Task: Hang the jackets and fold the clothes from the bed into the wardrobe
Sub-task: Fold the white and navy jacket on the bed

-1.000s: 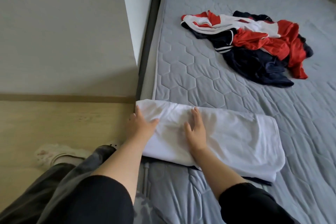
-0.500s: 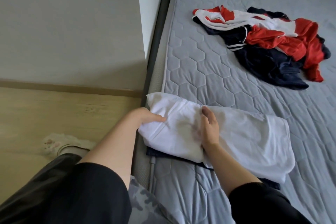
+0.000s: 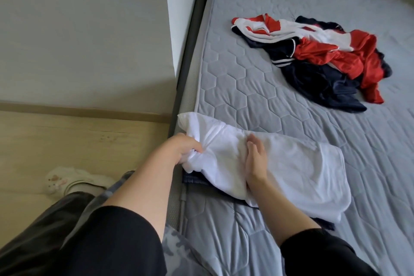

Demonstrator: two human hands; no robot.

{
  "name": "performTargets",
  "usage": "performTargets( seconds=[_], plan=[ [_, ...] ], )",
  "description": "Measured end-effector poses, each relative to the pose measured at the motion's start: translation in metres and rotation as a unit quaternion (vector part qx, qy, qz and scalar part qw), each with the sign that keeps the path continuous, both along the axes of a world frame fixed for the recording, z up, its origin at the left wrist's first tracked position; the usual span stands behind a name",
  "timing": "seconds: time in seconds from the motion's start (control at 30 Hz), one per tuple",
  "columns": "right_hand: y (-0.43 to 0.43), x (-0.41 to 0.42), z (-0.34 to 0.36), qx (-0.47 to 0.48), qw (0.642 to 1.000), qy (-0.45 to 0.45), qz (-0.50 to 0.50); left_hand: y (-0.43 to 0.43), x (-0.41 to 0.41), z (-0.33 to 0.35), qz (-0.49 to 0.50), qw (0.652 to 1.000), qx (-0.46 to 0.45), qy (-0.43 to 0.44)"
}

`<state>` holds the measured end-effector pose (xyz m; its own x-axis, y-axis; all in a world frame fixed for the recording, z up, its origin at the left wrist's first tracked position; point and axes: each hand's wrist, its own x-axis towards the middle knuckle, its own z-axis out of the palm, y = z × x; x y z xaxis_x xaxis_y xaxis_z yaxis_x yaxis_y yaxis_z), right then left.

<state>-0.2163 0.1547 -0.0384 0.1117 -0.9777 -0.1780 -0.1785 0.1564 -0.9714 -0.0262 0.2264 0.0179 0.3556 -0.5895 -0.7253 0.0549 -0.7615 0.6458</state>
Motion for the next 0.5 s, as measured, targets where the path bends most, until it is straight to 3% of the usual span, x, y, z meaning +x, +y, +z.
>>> performTargets(
  seconds=[0.3, 0.4, 0.5],
  plan=[
    [-0.017, 0.005, 0.051, 0.109, 0.992, 0.014, 0.059, -0.007, -0.012, 0.026, -0.001, 0.992, -0.113, -0.061],
    [-0.019, 0.012, 0.078, 0.17, 0.972, 0.033, 0.161, -0.005, -0.015, 0.042, 0.037, 0.979, -0.201, 0.005],
    [-0.022, 0.018, 0.105, 0.173, 0.963, 0.055, 0.2, 0.0, -0.016, 0.048, 0.043, 0.97, -0.207, 0.117]
  ],
)
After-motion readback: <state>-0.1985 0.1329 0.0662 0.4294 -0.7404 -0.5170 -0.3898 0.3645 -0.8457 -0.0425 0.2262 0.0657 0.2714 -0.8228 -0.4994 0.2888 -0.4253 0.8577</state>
